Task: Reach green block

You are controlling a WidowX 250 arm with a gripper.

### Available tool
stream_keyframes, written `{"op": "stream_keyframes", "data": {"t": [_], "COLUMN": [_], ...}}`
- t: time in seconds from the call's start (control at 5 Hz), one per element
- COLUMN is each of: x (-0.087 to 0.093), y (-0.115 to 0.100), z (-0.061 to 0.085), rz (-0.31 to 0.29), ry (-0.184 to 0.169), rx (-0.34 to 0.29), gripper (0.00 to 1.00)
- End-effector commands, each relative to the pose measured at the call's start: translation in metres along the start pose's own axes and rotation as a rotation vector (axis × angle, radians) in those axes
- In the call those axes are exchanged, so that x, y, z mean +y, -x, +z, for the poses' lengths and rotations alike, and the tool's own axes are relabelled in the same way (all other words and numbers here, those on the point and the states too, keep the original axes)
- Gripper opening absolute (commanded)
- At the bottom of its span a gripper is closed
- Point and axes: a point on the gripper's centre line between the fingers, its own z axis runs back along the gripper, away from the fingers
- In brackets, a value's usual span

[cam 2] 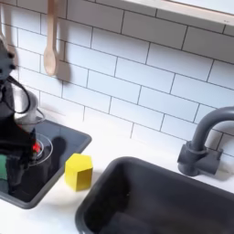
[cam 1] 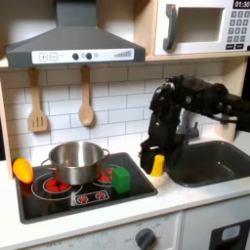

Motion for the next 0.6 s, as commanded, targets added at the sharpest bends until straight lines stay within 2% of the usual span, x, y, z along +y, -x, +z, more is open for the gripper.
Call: {"op": "stream_keyframes", "data": {"t": [0.0, 0.4], "x": [0.008, 0.026], "y": [-0.017, -0.024], "z": [-0.008, -0.010], "rz": [0.017, 0.020], "ry": [-0.005, -0.018], "rx": [-0.007, -0.011], "gripper": [1.00, 1.00]}}
